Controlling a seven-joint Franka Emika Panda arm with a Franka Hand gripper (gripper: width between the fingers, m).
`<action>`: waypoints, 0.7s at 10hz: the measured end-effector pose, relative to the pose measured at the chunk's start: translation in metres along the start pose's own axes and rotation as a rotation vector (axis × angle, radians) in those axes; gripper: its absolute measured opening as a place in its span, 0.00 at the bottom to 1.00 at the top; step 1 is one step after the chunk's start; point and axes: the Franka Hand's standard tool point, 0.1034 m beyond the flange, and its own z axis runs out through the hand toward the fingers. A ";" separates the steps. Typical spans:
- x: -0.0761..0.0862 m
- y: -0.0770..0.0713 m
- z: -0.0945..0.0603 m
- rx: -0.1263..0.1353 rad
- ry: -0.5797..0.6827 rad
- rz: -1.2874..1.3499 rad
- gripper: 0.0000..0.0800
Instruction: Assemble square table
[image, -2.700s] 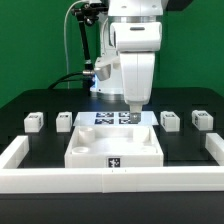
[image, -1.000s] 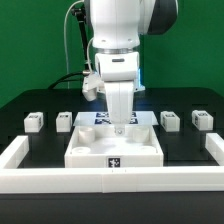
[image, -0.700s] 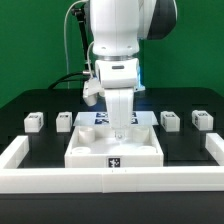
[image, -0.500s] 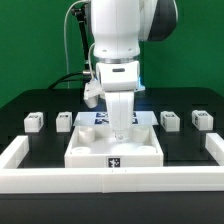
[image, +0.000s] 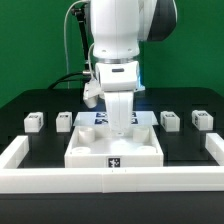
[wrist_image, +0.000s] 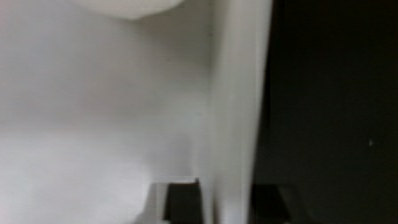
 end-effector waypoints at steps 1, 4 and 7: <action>0.000 0.001 0.000 -0.005 0.000 0.000 0.08; 0.000 0.002 -0.001 -0.008 0.000 0.000 0.08; 0.006 0.003 -0.001 -0.011 0.001 -0.010 0.08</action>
Offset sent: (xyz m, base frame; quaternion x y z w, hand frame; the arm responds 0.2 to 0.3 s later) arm 0.0000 0.0000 0.0000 0.0000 0.0000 0.0000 1.0000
